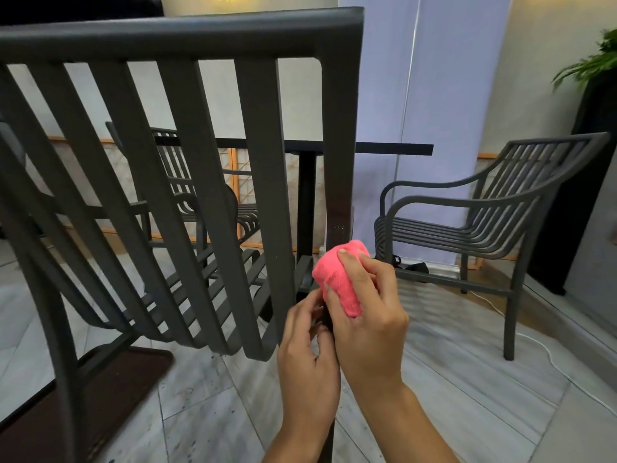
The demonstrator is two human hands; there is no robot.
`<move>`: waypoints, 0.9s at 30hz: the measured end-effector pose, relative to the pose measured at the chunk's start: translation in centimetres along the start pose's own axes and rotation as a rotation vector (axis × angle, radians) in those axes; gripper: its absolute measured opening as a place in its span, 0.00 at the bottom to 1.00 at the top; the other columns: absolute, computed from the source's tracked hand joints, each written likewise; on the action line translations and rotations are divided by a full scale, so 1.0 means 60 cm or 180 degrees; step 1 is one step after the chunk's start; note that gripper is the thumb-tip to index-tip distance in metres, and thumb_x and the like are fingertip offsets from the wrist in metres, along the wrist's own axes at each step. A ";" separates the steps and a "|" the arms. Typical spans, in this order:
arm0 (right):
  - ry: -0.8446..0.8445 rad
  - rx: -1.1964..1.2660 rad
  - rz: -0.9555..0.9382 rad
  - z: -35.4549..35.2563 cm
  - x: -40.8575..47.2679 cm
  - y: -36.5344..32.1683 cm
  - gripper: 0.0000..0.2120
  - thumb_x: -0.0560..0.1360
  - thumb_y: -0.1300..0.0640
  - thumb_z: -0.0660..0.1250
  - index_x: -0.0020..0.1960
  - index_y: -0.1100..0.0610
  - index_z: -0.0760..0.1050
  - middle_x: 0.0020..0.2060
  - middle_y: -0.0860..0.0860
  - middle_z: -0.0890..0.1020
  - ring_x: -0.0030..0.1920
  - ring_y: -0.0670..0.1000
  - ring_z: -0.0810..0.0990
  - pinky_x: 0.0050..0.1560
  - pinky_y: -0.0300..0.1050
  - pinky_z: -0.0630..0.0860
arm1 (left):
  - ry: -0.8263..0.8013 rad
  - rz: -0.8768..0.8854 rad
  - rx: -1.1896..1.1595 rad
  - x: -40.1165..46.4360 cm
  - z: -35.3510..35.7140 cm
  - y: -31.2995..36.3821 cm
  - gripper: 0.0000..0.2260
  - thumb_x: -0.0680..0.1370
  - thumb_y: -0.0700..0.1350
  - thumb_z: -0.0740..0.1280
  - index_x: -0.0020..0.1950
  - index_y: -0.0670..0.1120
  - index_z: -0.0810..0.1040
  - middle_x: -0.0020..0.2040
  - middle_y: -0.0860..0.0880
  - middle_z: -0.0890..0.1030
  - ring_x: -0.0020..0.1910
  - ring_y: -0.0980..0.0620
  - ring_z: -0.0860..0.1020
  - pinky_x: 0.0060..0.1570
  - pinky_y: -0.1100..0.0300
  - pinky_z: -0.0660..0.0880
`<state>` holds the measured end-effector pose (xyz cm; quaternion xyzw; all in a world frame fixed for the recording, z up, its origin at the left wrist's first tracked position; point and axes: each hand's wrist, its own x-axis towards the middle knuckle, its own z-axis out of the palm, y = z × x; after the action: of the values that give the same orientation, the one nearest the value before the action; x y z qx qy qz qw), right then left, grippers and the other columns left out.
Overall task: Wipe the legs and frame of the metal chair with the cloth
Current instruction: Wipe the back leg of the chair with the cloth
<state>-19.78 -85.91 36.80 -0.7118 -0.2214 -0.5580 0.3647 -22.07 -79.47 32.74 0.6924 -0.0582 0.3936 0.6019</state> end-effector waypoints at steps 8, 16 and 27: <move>-0.0028 -0.0082 0.0050 -0.001 -0.008 0.000 0.22 0.66 0.63 0.75 0.59 0.63 0.77 0.52 0.60 0.78 0.51 0.58 0.80 0.40 0.53 0.82 | -0.0023 -0.0019 -0.0010 -0.002 0.002 -0.002 0.26 0.77 0.33 0.60 0.60 0.65 0.71 0.57 0.65 0.75 0.58 0.60 0.76 0.54 0.68 0.74; -0.0222 0.0096 0.0179 -0.014 -0.011 -0.003 0.22 0.68 0.63 0.75 0.61 0.57 0.75 0.59 0.57 0.73 0.55 0.51 0.75 0.50 0.43 0.80 | -0.0073 -0.0015 -0.0121 -0.003 -0.004 -0.008 0.26 0.77 0.35 0.59 0.57 0.69 0.72 0.56 0.64 0.77 0.57 0.62 0.76 0.53 0.70 0.73; 0.0055 0.0206 0.0106 -0.024 -0.008 -0.036 0.25 0.69 0.61 0.74 0.62 0.55 0.68 0.62 0.50 0.67 0.61 0.50 0.70 0.55 0.47 0.77 | -0.0065 -0.0171 -0.0305 -0.019 -0.012 -0.025 0.25 0.78 0.34 0.61 0.58 0.67 0.73 0.58 0.57 0.80 0.58 0.55 0.78 0.57 0.57 0.74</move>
<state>-22.38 -85.61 37.07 -0.6984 -0.2243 -0.5505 0.3986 -22.33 -78.87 30.82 0.6681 -0.0644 0.3671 0.6440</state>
